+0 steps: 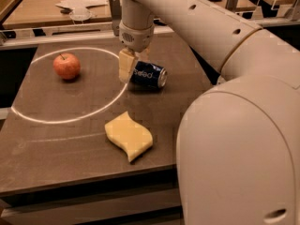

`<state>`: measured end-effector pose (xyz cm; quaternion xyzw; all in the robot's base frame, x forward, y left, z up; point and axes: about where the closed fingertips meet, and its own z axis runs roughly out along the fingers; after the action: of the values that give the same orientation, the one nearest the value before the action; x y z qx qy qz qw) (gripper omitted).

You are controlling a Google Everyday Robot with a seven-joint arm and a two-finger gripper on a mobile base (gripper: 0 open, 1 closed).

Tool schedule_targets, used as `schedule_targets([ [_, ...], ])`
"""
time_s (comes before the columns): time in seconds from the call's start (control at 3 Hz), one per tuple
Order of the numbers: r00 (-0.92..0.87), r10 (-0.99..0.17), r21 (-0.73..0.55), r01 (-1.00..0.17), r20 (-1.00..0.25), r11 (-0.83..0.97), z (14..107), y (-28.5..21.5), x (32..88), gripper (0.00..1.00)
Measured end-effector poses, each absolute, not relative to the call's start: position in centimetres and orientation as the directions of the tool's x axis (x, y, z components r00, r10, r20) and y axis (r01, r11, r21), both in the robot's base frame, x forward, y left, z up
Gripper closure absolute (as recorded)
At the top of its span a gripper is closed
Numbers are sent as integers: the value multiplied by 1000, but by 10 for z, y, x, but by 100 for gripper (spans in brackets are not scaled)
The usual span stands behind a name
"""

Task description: Place pepsi can upright

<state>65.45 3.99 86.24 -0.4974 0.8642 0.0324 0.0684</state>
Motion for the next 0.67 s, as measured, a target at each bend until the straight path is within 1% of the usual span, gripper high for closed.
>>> schedule_targets([
  [0.33,-482,-866,-9,-873,-134,487,852,41,656,70],
  [0.67,-470,-872,-8,-880,-134,476,847,37,656,92],
])
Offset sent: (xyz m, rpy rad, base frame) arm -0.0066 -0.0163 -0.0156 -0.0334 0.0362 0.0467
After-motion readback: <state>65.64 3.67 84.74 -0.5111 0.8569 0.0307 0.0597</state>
